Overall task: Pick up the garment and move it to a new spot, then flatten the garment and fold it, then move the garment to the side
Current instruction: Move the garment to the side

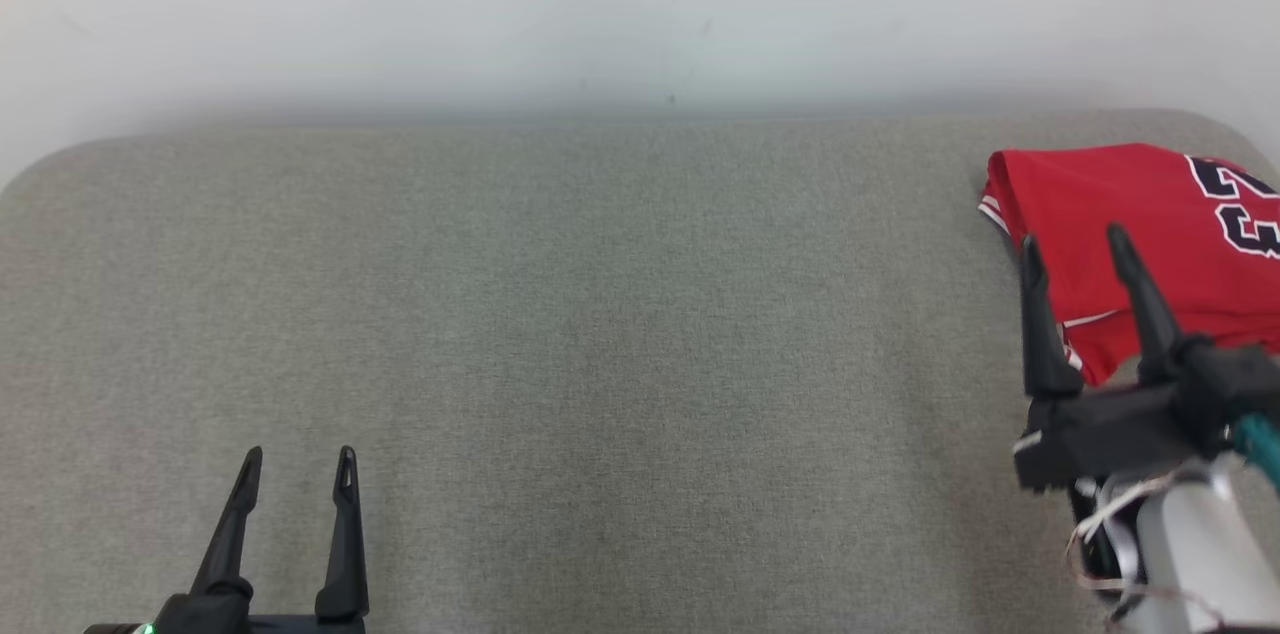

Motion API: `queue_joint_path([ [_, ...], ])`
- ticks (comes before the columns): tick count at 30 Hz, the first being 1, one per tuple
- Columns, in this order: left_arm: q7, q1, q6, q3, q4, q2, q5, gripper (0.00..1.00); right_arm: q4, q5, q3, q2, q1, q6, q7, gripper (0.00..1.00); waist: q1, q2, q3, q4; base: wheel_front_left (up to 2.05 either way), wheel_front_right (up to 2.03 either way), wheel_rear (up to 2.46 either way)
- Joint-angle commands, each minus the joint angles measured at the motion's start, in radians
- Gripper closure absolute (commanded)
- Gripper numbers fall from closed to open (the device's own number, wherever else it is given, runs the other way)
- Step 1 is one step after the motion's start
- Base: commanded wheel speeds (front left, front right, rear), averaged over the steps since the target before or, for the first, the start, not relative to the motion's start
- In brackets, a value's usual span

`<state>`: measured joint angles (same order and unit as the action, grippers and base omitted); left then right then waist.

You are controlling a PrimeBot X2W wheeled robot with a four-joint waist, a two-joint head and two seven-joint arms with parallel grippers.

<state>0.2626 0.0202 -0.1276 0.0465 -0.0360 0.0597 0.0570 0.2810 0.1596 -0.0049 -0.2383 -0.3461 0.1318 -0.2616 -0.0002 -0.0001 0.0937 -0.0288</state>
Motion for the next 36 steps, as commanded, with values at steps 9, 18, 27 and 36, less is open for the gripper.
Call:
queue_joint_path([
  [9,0.002,0.029,0.007,0.003,-0.024,-0.007,-0.007,0.0,-0.159,-0.019,-0.059,0.107,0.241,-0.002,-0.003,0.0,0.0002,0.0001,-0.045,0.021,0.0,0.0,0.0],
  [18,0.002,0.066,0.026,0.01,-0.038,-0.009,-0.011,0.0,-0.197,-0.039,-0.094,0.173,0.401,-0.002,-0.003,0.0,0.0002,0.0001,-0.081,0.009,0.0,0.0,0.0],
  [27,0.002,0.083,0.041,0.012,-0.037,-0.009,-0.008,0.0,-0.185,-0.035,-0.022,0.187,0.437,-0.002,-0.003,0.0,0.0002,0.0001,-0.1,-0.002,0.0,0.0,0.0],
  [36,0.002,0.091,0.048,0.016,-0.038,-0.01,0.005,0.0,-0.174,-0.023,-0.008,0.187,0.427,-0.002,-0.003,0.0,0.0002,0.0001,-0.107,0.011,0.0,0.0,0.0],
])
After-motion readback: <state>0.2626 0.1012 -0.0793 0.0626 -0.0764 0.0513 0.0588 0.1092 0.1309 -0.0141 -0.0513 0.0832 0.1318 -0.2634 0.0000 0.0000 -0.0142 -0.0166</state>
